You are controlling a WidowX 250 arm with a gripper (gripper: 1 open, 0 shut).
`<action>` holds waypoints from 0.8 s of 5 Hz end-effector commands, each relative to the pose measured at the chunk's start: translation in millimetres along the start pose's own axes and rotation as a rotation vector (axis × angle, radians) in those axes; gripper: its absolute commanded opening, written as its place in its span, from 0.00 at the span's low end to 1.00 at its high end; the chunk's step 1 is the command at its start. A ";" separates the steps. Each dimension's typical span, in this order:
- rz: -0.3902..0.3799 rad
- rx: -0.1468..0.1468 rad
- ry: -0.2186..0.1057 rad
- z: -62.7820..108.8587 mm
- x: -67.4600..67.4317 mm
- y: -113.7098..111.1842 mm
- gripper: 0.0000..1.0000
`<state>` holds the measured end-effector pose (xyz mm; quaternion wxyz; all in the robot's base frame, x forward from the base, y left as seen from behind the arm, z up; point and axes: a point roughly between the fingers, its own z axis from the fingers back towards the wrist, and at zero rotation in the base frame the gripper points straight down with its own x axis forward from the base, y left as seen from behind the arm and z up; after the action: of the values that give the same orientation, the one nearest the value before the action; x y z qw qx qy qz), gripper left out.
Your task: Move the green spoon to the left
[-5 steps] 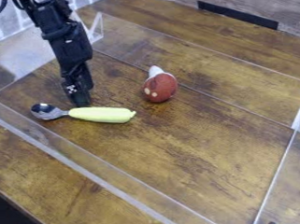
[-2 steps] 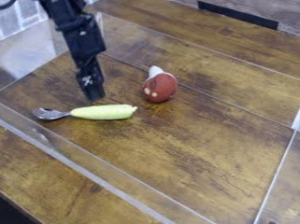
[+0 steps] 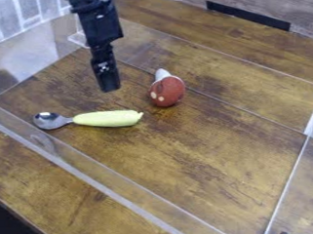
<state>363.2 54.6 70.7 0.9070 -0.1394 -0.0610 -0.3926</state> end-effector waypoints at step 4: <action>0.082 0.078 -0.093 29.9 16.7 -20.7 1.00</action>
<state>356.4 42.7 72.9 0.9284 -0.1520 -0.0712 -0.3314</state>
